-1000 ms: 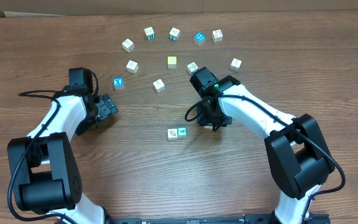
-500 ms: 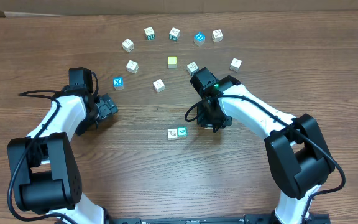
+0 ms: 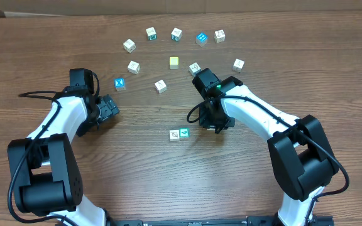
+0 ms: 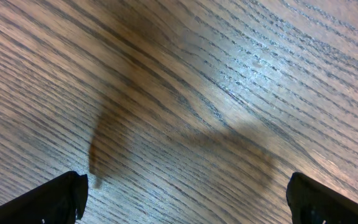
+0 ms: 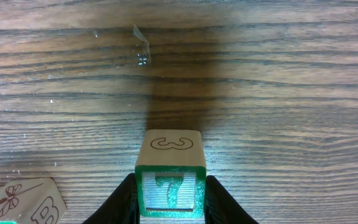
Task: Form a horizontal line
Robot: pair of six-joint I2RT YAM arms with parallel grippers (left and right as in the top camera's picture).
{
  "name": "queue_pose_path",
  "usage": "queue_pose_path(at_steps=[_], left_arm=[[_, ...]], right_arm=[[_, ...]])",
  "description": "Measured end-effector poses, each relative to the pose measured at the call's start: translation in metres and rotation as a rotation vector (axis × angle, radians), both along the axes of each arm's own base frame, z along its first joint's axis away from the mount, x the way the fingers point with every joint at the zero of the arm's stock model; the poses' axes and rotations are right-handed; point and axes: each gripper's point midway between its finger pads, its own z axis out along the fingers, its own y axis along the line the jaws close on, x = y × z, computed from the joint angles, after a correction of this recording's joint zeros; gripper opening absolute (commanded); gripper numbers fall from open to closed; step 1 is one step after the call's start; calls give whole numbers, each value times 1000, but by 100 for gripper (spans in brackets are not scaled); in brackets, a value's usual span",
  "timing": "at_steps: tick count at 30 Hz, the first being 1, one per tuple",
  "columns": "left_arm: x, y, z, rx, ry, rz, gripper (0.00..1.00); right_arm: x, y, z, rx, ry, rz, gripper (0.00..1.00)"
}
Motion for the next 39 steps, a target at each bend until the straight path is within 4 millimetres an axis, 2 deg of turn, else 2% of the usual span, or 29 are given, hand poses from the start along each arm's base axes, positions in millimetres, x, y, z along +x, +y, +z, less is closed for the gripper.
queue_pose_path(at_steps=[39], left_arm=[[0, 0, 0, 0, 0, 0, 100]], right_arm=[[-2, 4, 0, 21, 13, 53, 26]])
